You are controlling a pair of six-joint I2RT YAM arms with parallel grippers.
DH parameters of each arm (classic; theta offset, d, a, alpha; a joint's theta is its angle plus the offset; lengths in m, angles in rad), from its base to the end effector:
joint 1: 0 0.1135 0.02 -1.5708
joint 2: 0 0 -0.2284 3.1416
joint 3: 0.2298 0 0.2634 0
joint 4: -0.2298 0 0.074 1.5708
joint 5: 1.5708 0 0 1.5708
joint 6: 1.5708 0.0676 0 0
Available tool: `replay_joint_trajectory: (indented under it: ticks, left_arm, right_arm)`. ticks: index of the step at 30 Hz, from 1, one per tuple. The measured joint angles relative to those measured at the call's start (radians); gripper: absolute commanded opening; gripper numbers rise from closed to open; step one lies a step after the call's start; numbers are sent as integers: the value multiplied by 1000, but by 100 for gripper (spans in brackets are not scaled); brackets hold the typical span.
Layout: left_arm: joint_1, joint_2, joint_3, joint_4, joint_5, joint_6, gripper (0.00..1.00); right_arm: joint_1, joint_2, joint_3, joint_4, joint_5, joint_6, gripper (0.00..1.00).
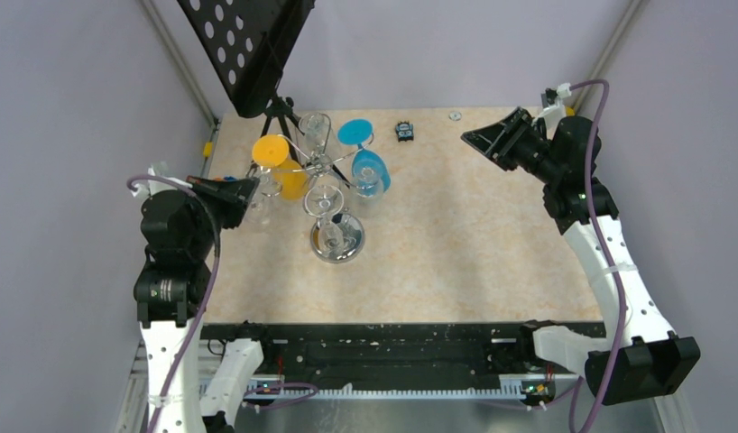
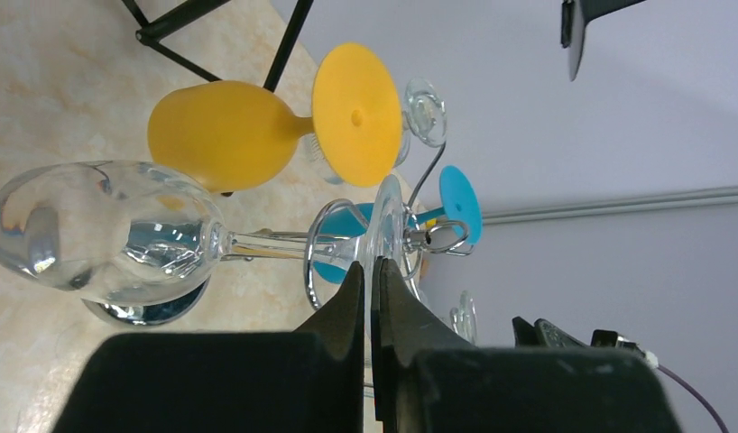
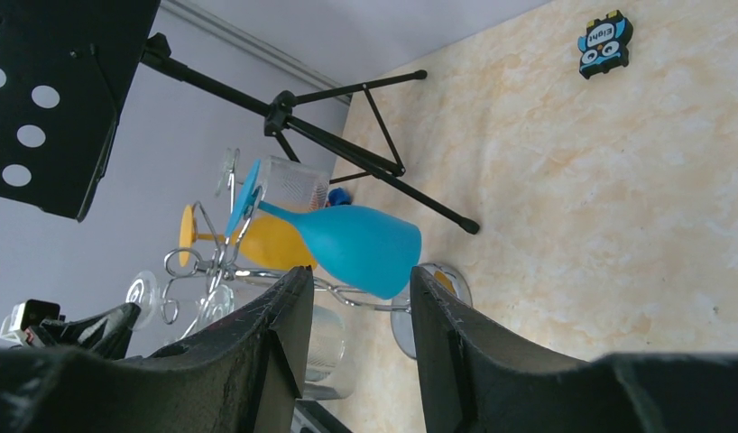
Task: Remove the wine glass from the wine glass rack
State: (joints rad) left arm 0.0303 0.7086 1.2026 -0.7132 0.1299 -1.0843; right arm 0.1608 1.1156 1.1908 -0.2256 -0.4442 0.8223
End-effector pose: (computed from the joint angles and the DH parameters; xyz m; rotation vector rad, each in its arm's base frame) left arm 0.1818 -0.0033 0.4059 -0.9070 1.6399 -0.8598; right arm 0.2958 0.0774 0.3775 0.2544 1.8189 1.0907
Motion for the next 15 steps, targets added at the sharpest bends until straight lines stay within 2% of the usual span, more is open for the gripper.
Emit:
replay_joint_trajectory:
  ticks: [7, 15]
  left_arm:
    - [-1, 14, -2, 61, 12, -18, 0]
    - [-1, 63, -20, 140, 75, -17, 0]
  right_arm:
    - [0, 0, 0, 0, 9, 0, 46]
    - [0, 0, 0, 0, 14, -7, 62]
